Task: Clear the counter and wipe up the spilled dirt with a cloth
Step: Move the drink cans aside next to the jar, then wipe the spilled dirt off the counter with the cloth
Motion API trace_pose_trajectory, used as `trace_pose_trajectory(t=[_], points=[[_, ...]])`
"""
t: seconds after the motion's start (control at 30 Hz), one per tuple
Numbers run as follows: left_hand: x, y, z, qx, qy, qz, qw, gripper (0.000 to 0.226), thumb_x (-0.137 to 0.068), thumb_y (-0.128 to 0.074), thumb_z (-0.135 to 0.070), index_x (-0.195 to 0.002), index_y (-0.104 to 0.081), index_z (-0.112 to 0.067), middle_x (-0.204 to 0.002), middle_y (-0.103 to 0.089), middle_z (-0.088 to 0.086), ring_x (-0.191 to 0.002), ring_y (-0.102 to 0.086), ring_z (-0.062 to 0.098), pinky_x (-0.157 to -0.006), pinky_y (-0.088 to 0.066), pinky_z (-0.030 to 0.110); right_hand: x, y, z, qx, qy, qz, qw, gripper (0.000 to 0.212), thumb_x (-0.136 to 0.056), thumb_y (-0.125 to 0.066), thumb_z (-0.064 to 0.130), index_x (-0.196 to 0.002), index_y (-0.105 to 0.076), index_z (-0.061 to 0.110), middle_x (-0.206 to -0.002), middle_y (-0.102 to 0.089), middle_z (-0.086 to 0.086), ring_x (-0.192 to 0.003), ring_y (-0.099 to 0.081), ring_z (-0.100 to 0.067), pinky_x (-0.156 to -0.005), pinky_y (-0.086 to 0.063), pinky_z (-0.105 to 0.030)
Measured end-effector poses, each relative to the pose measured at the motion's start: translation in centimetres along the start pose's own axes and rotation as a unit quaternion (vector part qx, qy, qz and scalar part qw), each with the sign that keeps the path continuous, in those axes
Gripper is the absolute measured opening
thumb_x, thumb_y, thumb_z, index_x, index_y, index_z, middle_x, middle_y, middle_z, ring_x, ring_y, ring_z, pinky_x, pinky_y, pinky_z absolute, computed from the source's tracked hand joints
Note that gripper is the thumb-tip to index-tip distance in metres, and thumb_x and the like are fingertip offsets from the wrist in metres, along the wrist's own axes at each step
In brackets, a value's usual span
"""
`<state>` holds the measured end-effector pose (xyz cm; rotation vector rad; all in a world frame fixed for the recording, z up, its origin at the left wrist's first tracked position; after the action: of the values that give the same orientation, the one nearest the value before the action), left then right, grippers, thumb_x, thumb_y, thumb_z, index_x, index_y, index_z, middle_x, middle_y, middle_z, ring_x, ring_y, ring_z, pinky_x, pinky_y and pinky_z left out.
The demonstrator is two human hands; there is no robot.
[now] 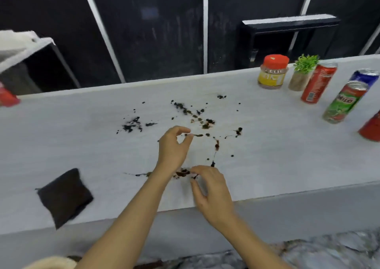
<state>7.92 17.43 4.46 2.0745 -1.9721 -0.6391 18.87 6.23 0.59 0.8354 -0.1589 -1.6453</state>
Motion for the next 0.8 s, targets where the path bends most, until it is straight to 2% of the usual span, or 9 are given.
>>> trace_pose_trajectory(t=[0.1, 0.2, 0.3, 0.4, 0.47, 0.53, 0.63, 0.7, 0.8], points=[[3.2, 7.1, 3.6, -0.034, -0.005, -0.032, 0.999, 0.012, -0.09, -0.065, -0.024, -0.099, -0.069, -0.017, -0.107, -0.067, -0.008, -0.101, -0.057, 0.003, -0.083, -0.036, 0.003, 2.6, -5.4, 3.7, 0.028, 0.036, 0.024, 0.999, 0.023, -0.09, -0.055, 0.018, -0.112, -0.062, 0.018, -0.115, -0.063, 0.003, -0.109, -0.055, -0.013, -0.094, -0.042, -0.034], [6.0, 13.2, 7.1, -0.078, -0.001, -0.072, 0.994, 0.011, -0.09, -0.065, -0.02, -0.099, -0.069, -0.016, -0.108, -0.067, -0.004, -0.1, -0.056, 0.003, -0.084, -0.034, 0.001, 4.9, -9.7, 6.0, 0.134, 0.069, 0.06, 0.987, 0.033, -0.094, -0.048, 0.031, -0.123, -0.058, 0.02, -0.132, -0.057, 0.001, -0.127, -0.049, -0.02, -0.11, -0.025, -0.043], [8.1, 18.8, 10.1, -0.173, 0.01, -0.147, 0.974, 0.017, -0.09, -0.064, -0.019, -0.104, -0.068, -0.01, -0.12, -0.062, 0.007, -0.116, -0.052, 0.018, -0.098, -0.034, 0.02, 6.2, -11.6, 5.8, 0.222, 0.063, 0.083, 0.969, 0.045, -0.098, -0.038, 0.042, -0.137, -0.049, 0.02, -0.147, -0.044, 0.001, -0.14, -0.033, -0.02, -0.114, -0.018, -0.048], [9.3, 23.1, 14.1, -0.298, 0.093, -0.203, 0.928, 0.043, -0.093, -0.057, -0.032, -0.127, -0.057, -0.006, -0.143, -0.043, 0.018, -0.136, -0.032, 0.035, -0.111, -0.027, 0.046, 6.4, -11.8, 5.5, 0.258, 0.075, 0.079, 0.96, 0.046, -0.1, -0.036, 0.039, -0.141, -0.044, 0.02, -0.149, -0.04, 0.002, -0.141, -0.03, -0.018, -0.114, -0.019, -0.045], [9.8, 23.6, 16.8, -0.353, 0.179, -0.16, 0.904, 0.06, -0.098, -0.043, -0.042, -0.145, -0.036, -0.005, -0.154, -0.024, 0.024, -0.143, -0.015, 0.039, -0.116, -0.016, 0.051, 6.5, -11.9, 5.3, 0.269, 0.082, 0.074, 0.957, 0.045, -0.1, -0.039, 0.037, -0.141, -0.044, 0.019, -0.149, -0.041, 0.002, -0.141, -0.031, -0.018, -0.113, -0.022, -0.046], [9.6, 22.6, 18.1, -0.384, 0.203, -0.109, 0.894, 0.062, -0.101, -0.03, -0.041, -0.152, -0.019, -0.006, -0.157, -0.011, 0.026, -0.146, -0.006, 0.04, -0.119, -0.005, 0.049, 6.4, -12.0, 5.4, 0.276, 0.081, 0.07, 0.955, 0.045, -0.1, -0.04, 0.037, -0.141, -0.044, 0.019, -0.149, -0.041, 0.002, -0.14, -0.032, -0.018, -0.113, -0.023, -0.046], [8.2, 21.4, 18.0, -0.374, 0.15, -0.061, 0.913, 0.06, -0.101, -0.034, -0.033, -0.152, -0.017, -0.006, -0.158, -0.013, 0.023, -0.145, -0.007, 0.039, -0.119, -0.005, 0.046, 6.5, -12.0, 5.4, 0.285, 0.073, 0.072, 0.953, 0.046, -0.1, -0.037, 0.039, -0.142, -0.044, 0.019, -0.149, -0.04, 0.002, -0.141, -0.03, -0.018, -0.114, -0.021, -0.046], [7.1, 22.3, 18.5, -0.356, 0.146, -0.065, 0.921, 0.063, -0.098, -0.04, -0.031, -0.151, -0.019, -0.004, -0.157, -0.018, 0.02, -0.144, -0.012, 0.037, -0.118, -0.01, 0.046, 6.6, -11.9, 5.4, 0.287, 0.07, 0.076, 0.952, 0.047, -0.101, -0.036, 0.039, -0.142, -0.043, 0.019, -0.15, -0.039, 0.002, -0.142, -0.029, -0.018, -0.114, -0.02, -0.046], [5.5, 22.5, 18.6, -0.402, 0.149, -0.085, 0.899, 0.063, -0.098, -0.036, -0.029, -0.149, -0.018, 0.003, -0.154, -0.023, 0.025, -0.141, -0.017, 0.041, -0.117, -0.013, 0.05, 6.5, -12.0, 5.4, 0.295, 0.061, 0.097, 0.949, 0.047, -0.101, -0.035, 0.041, -0.143, -0.042, 0.02, -0.15, -0.039, 0.003, -0.142, -0.028, -0.017, -0.115, -0.019, -0.046]])
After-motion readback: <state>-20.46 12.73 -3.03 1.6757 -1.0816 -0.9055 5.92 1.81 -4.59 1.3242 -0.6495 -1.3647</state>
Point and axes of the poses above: each hand's wrist, its own x-axis away from the middle knuckle, its own y-axis out of the back of the hand, z = x × y, the point moved 10 cm from there along -x, towards the middle knuckle
